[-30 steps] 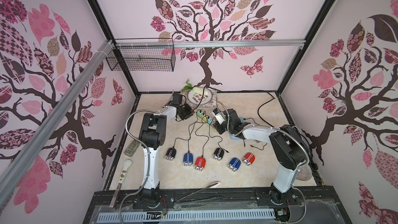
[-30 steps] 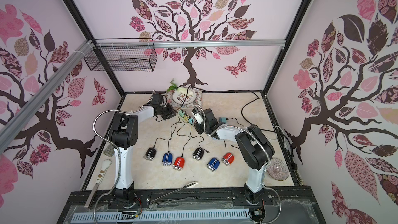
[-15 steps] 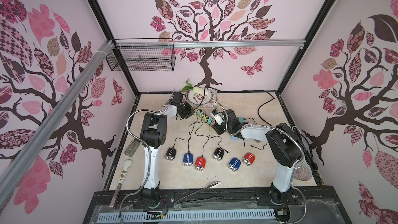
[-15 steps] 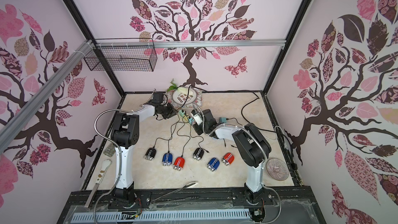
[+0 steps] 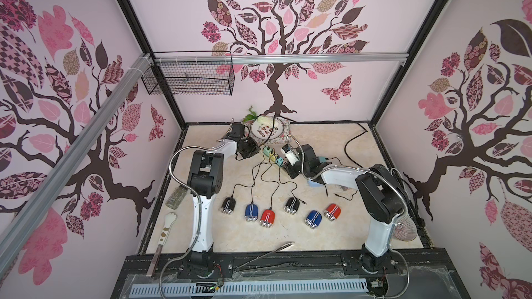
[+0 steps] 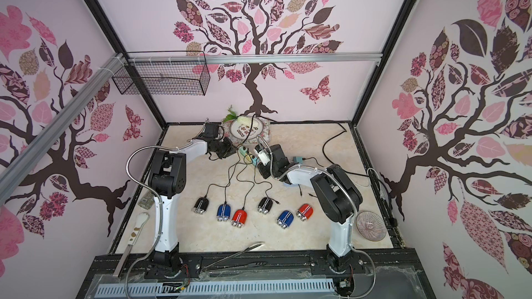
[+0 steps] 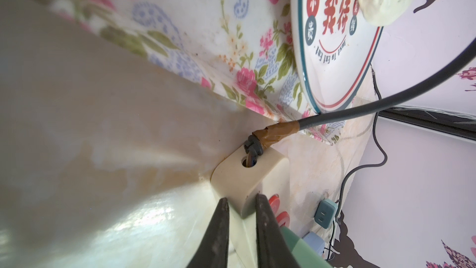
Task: Unplug the electric shaver
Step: Remove the plug from the socket.
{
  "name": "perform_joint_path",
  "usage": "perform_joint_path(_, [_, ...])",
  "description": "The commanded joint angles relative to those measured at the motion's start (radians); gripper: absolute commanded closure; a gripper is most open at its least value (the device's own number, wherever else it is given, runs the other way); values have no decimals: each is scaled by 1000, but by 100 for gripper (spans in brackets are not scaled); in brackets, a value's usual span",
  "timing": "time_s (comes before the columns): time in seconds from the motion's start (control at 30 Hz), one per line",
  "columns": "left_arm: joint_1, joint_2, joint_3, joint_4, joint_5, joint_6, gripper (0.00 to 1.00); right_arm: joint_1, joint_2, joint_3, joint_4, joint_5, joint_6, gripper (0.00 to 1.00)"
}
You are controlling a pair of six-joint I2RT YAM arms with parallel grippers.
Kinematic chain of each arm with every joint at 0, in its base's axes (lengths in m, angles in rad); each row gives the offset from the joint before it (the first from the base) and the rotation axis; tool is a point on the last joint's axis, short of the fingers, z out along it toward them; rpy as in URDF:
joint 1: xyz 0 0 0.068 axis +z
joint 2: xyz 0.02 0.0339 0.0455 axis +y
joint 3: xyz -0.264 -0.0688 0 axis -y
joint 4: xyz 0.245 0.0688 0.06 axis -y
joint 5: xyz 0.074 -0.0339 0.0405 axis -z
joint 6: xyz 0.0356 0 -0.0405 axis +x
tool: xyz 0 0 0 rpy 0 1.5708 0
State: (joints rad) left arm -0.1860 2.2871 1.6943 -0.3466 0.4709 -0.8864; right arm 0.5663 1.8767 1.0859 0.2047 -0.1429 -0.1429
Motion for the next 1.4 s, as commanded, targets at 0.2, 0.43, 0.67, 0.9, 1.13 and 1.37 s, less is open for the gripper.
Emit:
perform_joint_path(0.2, [-52, 48, 35, -86, -179, 72, 82, 4, -47, 5, 16, -4, -14, 69])
perform_joint_path(0.43, [-61, 47, 10, -72, -183, 69, 82, 8, -79, 11, 16, 6, -23, 70])
perform_joint_path(0.67, [-66, 49, -5, -68, -190, 72, 82, 15, -89, 16, 21, 32, -34, 71])
perform_joint_path(0.9, [-79, 47, -15, -78, -217, 93, 82, 28, -105, 13, 25, 64, -46, 72])
perform_joint_path(1.13, [-79, 54, -16, -73, -210, 88, 82, 28, -124, -16, 44, 62, -30, 72])
perform_joint_path(1.37, [-76, 31, -22, -69, -205, 92, 81, 27, -203, -60, 38, 76, 8, 72])
